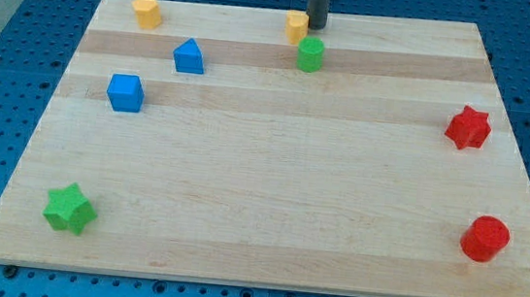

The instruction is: Push the green circle horizontally to the triangle

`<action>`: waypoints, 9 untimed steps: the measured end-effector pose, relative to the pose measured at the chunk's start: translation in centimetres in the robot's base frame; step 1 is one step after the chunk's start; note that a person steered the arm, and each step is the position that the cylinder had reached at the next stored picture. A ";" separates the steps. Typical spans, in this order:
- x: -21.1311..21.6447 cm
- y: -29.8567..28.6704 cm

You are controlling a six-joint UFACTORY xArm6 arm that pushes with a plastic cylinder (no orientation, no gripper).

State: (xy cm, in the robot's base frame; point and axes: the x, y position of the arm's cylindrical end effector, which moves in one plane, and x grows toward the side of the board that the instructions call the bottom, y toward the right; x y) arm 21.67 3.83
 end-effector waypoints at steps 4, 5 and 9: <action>-1.6 0.1; -1.2 2.3; 7.1 0.1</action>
State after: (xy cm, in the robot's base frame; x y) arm 28.75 3.95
